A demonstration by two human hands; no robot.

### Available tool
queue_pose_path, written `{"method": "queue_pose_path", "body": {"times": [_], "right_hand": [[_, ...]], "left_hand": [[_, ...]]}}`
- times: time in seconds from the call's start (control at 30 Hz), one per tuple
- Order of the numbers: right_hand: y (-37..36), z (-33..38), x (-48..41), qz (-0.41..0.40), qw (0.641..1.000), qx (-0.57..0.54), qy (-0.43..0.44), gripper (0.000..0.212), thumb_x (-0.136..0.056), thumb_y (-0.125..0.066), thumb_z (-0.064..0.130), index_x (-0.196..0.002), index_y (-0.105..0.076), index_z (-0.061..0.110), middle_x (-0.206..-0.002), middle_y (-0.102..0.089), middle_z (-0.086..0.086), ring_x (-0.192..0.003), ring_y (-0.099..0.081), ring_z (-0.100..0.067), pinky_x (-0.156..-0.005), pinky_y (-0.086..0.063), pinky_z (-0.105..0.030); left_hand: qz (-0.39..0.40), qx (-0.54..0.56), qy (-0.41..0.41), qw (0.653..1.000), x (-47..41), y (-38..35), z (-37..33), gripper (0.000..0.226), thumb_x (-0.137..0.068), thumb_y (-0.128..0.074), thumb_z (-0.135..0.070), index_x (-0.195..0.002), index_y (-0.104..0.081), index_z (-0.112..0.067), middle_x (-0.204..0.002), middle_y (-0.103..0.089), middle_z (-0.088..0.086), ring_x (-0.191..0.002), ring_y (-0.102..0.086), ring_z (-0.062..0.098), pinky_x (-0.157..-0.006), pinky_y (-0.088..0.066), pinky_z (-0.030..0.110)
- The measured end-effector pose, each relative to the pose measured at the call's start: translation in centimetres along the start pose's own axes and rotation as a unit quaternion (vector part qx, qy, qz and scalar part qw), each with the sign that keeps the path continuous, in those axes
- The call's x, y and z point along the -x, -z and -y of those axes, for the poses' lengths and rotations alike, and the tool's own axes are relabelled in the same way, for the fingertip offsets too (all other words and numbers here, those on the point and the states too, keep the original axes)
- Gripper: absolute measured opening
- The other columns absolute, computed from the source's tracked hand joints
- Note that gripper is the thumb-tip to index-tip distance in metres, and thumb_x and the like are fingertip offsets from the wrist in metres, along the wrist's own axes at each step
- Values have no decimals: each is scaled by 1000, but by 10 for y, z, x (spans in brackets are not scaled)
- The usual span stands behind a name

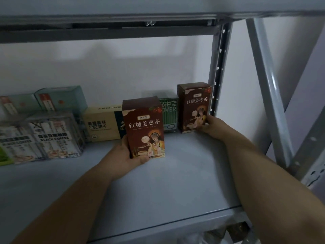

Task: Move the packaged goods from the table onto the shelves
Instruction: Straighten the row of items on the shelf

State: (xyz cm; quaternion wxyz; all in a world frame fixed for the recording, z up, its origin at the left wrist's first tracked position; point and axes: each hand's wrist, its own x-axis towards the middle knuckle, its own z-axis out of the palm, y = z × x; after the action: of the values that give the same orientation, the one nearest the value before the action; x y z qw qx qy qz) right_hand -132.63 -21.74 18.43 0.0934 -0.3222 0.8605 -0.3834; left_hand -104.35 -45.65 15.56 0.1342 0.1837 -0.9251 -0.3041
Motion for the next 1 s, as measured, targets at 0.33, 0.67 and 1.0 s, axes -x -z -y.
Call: {"method": "queue_pose_path", "body": {"times": [0.33, 0.67, 1.0], "right_hand": [[-12, 9, 3, -42, 997, 61, 8, 39, -90, -70, 41, -126, -62, 28, -123, -69, 2, -109, -63, -21, -85, -44, -29], [6, 45, 44, -314, 938, -48, 136, 33, -92, -54, 51, -105, -65, 23, -100, -66, 8, -93, -64, -11, -77, -51, -33], [-20, 40, 77, 88, 970, -199, 104, 81, -67, -94, 21, -132, -46, 31, -117, -73, 5, -109, -70, -15, -99, -55, -45]], "left_hand": [[-9, 1, -12, 1000, 0, -2, -2, 109, -58, -61, -93, -147, -33, -37, -135, -55, -20, -119, -56, 4, -102, -48, 32], [6, 47, -13, 999, 1, -10, -13, 99, -63, -73, -82, -143, -31, -41, -142, -49, -15, -126, -52, 8, -107, -47, 37], [52, -215, 43, 974, -28, -66, -92, 112, -64, -20, -96, -157, -17, -33, -152, -33, 4, -142, -28, 28, -117, -17, 52]]}}
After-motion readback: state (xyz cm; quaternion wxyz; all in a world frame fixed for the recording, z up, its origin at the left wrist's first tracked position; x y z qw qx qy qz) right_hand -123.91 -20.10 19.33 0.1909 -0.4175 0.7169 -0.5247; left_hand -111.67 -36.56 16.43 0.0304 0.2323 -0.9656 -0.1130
